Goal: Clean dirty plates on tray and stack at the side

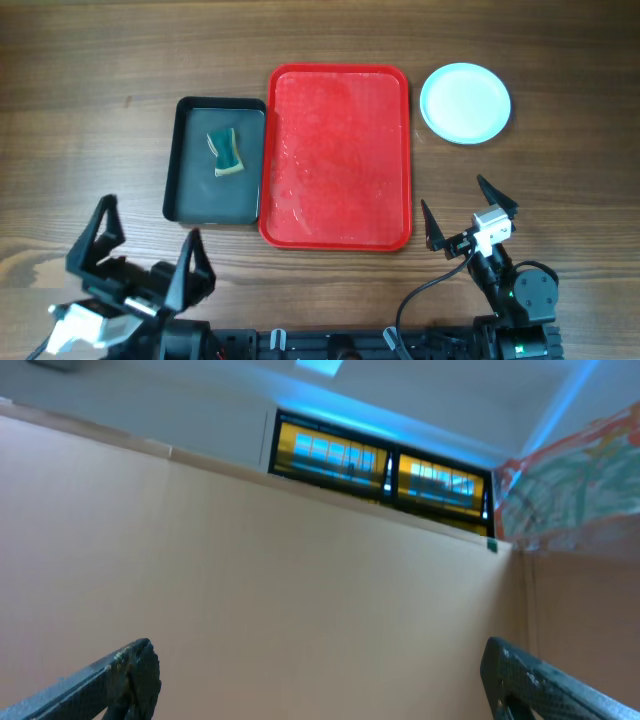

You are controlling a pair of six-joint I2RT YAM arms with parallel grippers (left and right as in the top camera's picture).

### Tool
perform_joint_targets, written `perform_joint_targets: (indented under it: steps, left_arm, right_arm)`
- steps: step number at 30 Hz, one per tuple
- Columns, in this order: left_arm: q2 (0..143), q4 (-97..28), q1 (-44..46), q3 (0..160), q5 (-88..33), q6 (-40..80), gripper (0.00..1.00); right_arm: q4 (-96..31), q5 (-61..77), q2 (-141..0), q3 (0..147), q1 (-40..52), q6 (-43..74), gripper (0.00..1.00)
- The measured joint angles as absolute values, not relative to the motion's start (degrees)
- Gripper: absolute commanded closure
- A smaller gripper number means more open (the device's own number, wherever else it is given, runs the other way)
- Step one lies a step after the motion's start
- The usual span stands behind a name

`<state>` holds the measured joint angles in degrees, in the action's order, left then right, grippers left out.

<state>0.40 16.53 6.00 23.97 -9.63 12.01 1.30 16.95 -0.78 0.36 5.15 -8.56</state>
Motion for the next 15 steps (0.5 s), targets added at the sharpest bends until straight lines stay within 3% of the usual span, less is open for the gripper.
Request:
perform_joint_targets:
  steps: [15]
  left_arm:
    - [0.4,26.7,4.1,9.2,-10.0,12.6,0.00]
  right_arm:
    - [1.3,17.0,-0.8,0.4,5.1,-8.6,0.00]
